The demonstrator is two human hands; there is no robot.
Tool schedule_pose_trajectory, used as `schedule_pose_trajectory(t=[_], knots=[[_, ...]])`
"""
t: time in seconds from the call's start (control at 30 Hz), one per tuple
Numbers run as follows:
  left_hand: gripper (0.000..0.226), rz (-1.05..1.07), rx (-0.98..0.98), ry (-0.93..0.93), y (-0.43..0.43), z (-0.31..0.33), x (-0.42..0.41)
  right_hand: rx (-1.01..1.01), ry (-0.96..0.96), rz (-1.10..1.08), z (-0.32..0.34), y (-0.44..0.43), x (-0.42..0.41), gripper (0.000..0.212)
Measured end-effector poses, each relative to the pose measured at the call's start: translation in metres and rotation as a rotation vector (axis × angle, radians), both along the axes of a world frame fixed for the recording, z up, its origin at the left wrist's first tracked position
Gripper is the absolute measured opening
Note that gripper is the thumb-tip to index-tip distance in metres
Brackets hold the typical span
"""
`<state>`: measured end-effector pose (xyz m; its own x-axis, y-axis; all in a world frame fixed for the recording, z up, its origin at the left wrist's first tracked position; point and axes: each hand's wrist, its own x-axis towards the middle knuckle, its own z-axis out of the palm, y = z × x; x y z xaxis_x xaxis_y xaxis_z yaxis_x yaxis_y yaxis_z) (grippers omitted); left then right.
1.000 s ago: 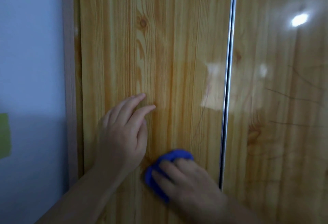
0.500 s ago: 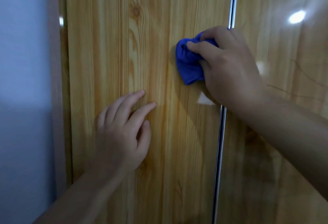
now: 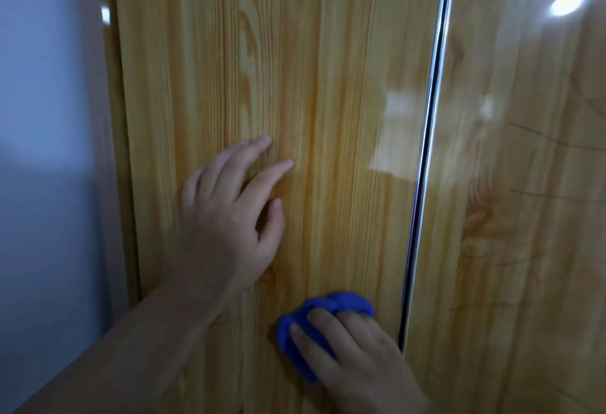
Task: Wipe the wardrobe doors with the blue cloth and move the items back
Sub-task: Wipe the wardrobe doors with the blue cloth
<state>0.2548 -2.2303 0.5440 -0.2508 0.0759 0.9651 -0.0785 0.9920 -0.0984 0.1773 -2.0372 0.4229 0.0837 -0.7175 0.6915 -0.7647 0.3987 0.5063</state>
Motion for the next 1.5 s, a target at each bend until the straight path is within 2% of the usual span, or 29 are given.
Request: schedule_pose_trajectory(t=[0.1,0.2,0.23,0.37,0.5,0.57,0.63,0.7,0.8,0.93,1.1,1.3,1.4,1.5], knots=[[0.044,0.011,0.013,-0.024,0.0,0.0,0.0,0.034,0.05,-0.004,0.043,0.014,-0.003,0.035],[0.045,0.015,0.026,-0.045,0.001,0.002,0.001,-0.102,0.088,-0.084,0.122,0.029,-0.017,0.072],[0.046,0.012,0.033,-0.048,0.002,0.003,0.001,-0.162,0.095,-0.102,0.152,0.032,-0.02,0.074],[0.044,-0.023,0.04,-0.029,0.005,0.007,0.003,-0.345,0.104,-0.084,0.249,0.025,-0.02,0.039],[0.04,-0.083,0.067,0.052,-0.014,-0.006,0.018,-0.453,0.043,0.078,0.283,-0.003,-0.007,0.036],[0.04,-0.062,0.13,0.081,-0.032,-0.027,0.032,-0.398,0.033,0.152,0.274,-0.029,0.005,0.041],[0.039,-0.036,0.227,0.094,-0.047,-0.059,0.045,-0.255,0.064,0.209,0.253,-0.062,0.019,0.031],[0.041,0.009,0.347,0.065,-0.056,-0.094,0.054,-0.176,0.003,0.234,0.236,-0.091,0.025,0.025],[0.052,0.059,0.486,-0.012,-0.058,-0.141,0.061,-0.016,0.201,0.09,0.214,-0.125,0.027,0.037],[0.06,0.077,0.604,-0.038,-0.062,-0.185,0.067,0.084,0.264,0.029,0.173,-0.151,0.036,0.028],[0.065,0.038,0.578,-0.026,-0.067,-0.205,0.061,0.21,0.25,0.099,0.094,-0.154,0.045,0.051],[0.067,0.093,0.509,-0.038,-0.073,-0.21,0.063,0.435,0.207,0.203,-0.003,-0.141,0.042,0.038],[0.069,0.104,0.51,-0.047,-0.073,-0.208,0.064,0.512,0.236,0.248,-0.011,-0.137,0.037,0.034],[0.071,0.097,0.529,-0.051,-0.07,-0.207,0.065,0.492,0.237,0.215,0.015,-0.136,0.042,0.043]])
